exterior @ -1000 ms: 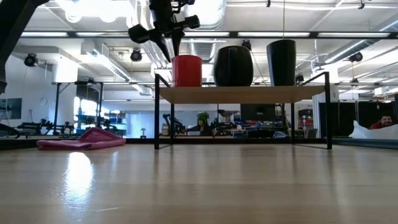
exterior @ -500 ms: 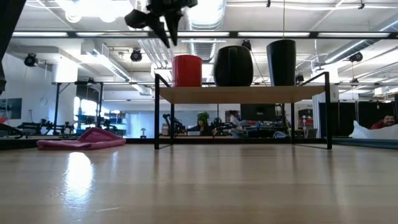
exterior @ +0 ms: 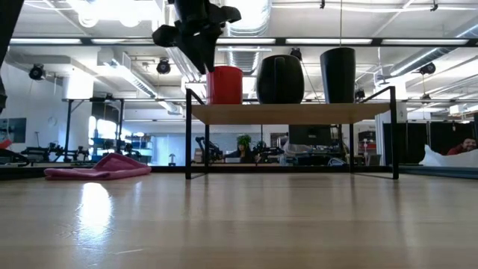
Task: Stack small to large cups/mugs on shelf
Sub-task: Return to Home Position
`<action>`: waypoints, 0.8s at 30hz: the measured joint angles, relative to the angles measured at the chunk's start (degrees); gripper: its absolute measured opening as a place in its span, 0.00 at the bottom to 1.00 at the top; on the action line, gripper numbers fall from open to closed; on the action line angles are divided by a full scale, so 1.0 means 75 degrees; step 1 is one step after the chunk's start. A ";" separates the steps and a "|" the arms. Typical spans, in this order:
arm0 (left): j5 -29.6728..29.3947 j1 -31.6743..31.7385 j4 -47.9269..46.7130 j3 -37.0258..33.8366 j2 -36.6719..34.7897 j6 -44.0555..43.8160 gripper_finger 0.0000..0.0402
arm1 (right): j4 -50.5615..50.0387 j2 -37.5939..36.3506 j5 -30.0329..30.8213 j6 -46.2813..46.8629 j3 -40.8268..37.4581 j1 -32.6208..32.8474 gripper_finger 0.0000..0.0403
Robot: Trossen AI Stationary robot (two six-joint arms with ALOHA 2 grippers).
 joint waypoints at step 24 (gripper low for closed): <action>-0.0348 -0.2683 0.1657 -0.0415 -0.2910 0.0092 0.19 | 0.0346 0.0034 -0.2358 0.0318 0.0589 0.0421 0.02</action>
